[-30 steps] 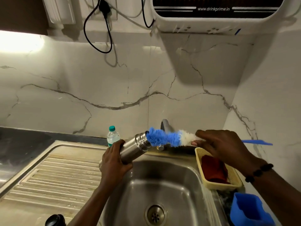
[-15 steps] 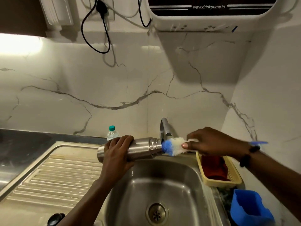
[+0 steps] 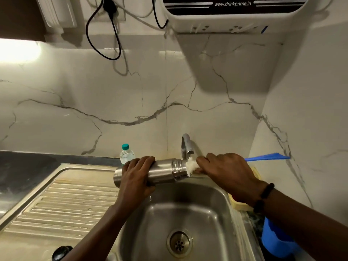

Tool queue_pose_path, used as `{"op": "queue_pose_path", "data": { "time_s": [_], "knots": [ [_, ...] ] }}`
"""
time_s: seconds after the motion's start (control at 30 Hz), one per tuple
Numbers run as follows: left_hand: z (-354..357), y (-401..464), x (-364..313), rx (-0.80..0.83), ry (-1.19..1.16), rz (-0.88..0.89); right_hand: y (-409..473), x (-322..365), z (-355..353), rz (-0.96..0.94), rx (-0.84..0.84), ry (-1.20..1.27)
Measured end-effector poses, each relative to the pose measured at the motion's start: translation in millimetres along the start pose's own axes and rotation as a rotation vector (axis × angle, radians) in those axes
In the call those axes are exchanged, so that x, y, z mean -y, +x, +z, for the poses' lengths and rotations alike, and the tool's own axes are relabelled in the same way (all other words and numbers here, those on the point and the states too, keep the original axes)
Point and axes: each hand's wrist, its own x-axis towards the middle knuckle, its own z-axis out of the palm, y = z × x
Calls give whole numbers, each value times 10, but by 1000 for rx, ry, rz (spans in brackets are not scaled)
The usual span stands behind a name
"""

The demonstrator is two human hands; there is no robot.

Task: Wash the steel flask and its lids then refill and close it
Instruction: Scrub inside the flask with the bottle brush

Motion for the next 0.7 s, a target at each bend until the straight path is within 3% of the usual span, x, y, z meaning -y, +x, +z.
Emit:
{"op": "queue_pose_path", "data": {
  "time_s": [0.1, 0.13, 0.17, 0.27, 0.3, 0.37, 0.5, 0.53, 0.6, 0.63, 0.7],
  "knots": [
    [-16, 31, -35, -1, 29, 73, -19, 66, -128, 511, 369, 823],
    [-37, 74, -24, -14, 40, 95, -29, 87, -141, 594, 455, 959],
    [-42, 108, -16, -26, 59, 105, -31, 90, -95, 520, 436, 865],
    [-42, 159, -51, -43, 37, 48, -65, 261, -47, 182, 109, 74],
    [-43, 164, -83, -35, 10, 26, -51, 301, 7, 124, 58, -75],
    [-6, 155, -112, 14, -6, 26, -49, 314, 74, 142, 33, -79],
    [46, 155, -125, -12, 49, 70, -121, 202, 128, 275, 29, 290],
    [90, 133, -128, -67, 81, 20, -140, 203, 147, 293, -10, 308],
    [95, 102, -227, -187, -63, -311, -155, 210, 193, 352, -66, 311],
    [75, 90, -302, -223, -313, -547, -161, 225, 230, 379, -76, 315],
    [-37, 106, -484, -283, -1139, -931, -178, 273, 298, 413, -92, 274]
  ]
}}
